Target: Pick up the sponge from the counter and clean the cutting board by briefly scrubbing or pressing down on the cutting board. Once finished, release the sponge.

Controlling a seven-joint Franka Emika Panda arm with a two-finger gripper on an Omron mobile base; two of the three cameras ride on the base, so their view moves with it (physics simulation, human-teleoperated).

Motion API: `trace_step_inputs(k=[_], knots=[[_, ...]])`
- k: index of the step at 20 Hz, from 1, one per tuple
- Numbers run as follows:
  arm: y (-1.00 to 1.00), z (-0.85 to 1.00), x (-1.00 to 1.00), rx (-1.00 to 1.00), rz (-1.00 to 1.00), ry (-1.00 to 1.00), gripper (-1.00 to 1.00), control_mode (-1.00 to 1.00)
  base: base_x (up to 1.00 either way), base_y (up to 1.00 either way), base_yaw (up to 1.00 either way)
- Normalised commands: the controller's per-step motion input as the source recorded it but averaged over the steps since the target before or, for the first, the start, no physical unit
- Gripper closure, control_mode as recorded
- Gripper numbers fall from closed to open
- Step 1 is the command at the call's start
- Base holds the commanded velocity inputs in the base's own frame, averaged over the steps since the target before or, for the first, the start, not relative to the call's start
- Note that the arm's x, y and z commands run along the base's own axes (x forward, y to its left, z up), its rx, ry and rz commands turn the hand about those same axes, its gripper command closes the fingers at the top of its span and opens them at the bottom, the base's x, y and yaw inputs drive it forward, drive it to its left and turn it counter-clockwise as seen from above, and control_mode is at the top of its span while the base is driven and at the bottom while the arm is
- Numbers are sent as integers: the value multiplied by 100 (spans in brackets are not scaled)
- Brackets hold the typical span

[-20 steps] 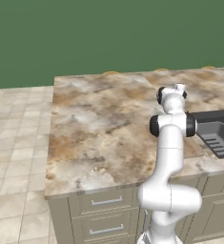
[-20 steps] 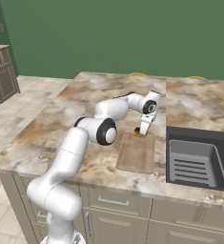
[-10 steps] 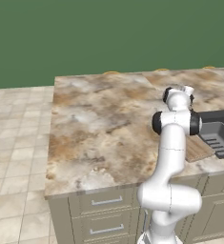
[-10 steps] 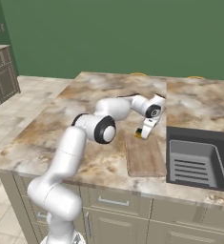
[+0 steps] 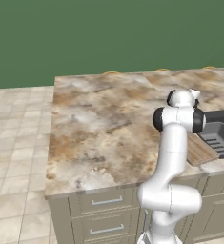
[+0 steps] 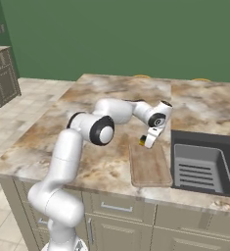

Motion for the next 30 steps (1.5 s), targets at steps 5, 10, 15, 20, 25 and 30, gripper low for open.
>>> trace_step_inputs(k=[5,10,15,20,25,30], knots=[[-10,0,-7,-5,0,11,100,-100,0,0,0],[-12,2,0,-2,0,11,100,-100,0,0,0],[-26,0,-1,2,0,-4,100,-100,0,0,0],[-25,0,0,3,0,-10,100,-100,0,0,0],[-3,-24,1,0,0,0,100,-100,0,0,0],[0,-26,0,0,0,0,100,-100,0,0,0]])
